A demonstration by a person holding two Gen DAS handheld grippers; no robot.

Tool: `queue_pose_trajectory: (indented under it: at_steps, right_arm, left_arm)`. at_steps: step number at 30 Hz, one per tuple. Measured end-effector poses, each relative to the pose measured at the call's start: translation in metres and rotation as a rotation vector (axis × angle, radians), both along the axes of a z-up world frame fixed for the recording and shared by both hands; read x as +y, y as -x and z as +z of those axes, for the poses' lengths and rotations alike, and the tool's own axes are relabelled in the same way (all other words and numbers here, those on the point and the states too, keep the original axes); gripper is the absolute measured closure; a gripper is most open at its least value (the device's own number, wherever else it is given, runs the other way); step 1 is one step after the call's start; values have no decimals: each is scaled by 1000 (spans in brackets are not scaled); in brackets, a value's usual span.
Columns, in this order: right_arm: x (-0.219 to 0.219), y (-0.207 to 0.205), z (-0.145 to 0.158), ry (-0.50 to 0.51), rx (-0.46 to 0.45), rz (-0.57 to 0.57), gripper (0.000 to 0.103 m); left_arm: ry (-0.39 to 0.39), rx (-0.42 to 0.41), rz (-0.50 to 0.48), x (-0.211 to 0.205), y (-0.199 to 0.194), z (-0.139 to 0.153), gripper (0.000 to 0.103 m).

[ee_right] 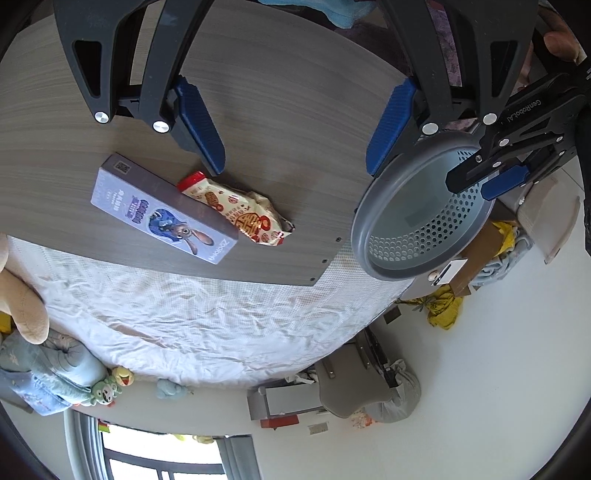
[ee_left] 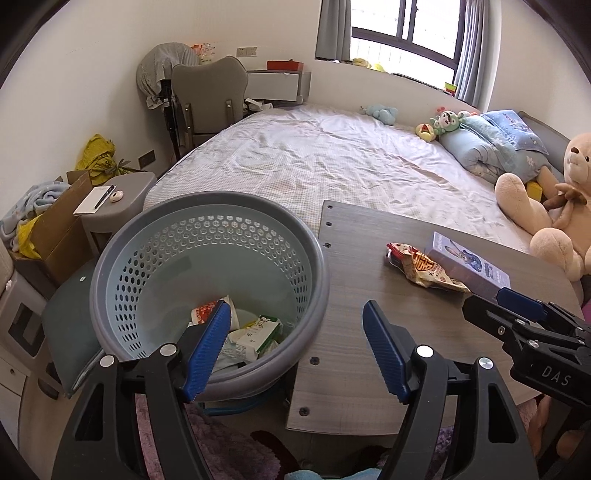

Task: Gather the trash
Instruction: 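Move both tools back over the table toward the wrapper and purple box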

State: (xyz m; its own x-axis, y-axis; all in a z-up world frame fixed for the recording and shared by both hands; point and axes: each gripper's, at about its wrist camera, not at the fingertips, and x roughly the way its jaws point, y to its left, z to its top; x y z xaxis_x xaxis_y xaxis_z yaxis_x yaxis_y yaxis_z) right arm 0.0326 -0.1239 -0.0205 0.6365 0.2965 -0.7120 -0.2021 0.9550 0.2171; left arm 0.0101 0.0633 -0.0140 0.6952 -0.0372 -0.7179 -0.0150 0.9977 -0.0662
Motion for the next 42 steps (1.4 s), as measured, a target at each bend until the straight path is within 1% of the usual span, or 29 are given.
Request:
queue_pose_trajectory:
  at_steps: [13,20,25,29,34,42]
  right_arm:
    - [-75,7,-12,-13,18,-132,26]
    - [-108,6,-19,-31,22,-180,26]
    - [-130,8,-22,-46,23,-208,26]
    - [-146,10,-24,-63,25,-230,26]
    - [-161,12,-26,-88,27,-243,25]
    - [-170,14,-28,-114,35,-234,25]
  left_arm:
    - [-14,34,-90,-55,-14,-6,32]
    - [-25,65,-140,-89,-28,-12,32]
    - [-22,104,-173,-115,-42,-21,32]
    - [-25,124,-181,-132,-57,-26,32]
    - [-36,140,-164,-151,-76,-30,32]
    - [-89,167,-144,-174,-94,-44,32]
